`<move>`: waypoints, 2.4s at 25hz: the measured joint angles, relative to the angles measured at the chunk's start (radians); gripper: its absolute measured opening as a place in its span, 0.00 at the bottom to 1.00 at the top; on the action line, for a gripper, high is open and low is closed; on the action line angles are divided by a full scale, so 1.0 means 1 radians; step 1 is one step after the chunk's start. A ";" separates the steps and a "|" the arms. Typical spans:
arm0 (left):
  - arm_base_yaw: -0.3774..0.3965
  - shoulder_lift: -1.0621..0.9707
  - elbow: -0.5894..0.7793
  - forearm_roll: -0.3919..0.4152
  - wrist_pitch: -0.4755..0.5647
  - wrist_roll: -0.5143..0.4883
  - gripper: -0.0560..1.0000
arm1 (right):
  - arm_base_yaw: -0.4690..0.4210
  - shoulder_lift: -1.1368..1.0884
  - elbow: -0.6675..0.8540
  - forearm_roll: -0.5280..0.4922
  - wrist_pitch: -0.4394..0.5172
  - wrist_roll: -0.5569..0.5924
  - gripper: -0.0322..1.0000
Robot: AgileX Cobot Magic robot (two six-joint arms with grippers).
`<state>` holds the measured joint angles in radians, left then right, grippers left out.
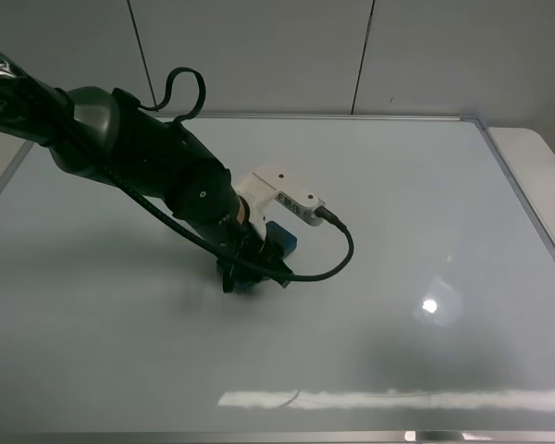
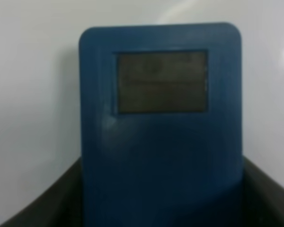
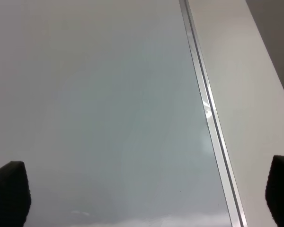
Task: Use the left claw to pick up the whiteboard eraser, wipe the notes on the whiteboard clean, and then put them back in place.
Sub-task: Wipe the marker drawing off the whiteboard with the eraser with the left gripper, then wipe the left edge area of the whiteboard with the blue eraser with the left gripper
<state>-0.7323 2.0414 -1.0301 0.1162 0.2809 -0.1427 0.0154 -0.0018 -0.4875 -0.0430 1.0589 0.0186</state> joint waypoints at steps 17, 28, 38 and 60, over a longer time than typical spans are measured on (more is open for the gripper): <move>0.286 -0.113 0.072 0.174 0.111 -0.022 0.57 | 0.000 0.000 0.000 0.000 0.000 0.000 0.99; 0.391 -0.300 0.102 0.193 0.338 -0.011 0.57 | 0.000 0.000 0.000 0.000 0.000 0.000 0.99; 0.544 -0.403 0.106 0.195 0.370 -0.011 0.57 | 0.000 0.000 0.000 0.000 0.000 0.000 0.99; 0.730 -0.404 0.383 0.089 -0.036 -0.011 0.57 | 0.000 0.000 0.000 0.000 0.000 0.000 0.99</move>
<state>-0.0021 1.6373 -0.6475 0.2051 0.2444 -0.1538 0.0154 -0.0018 -0.4875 -0.0430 1.0589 0.0186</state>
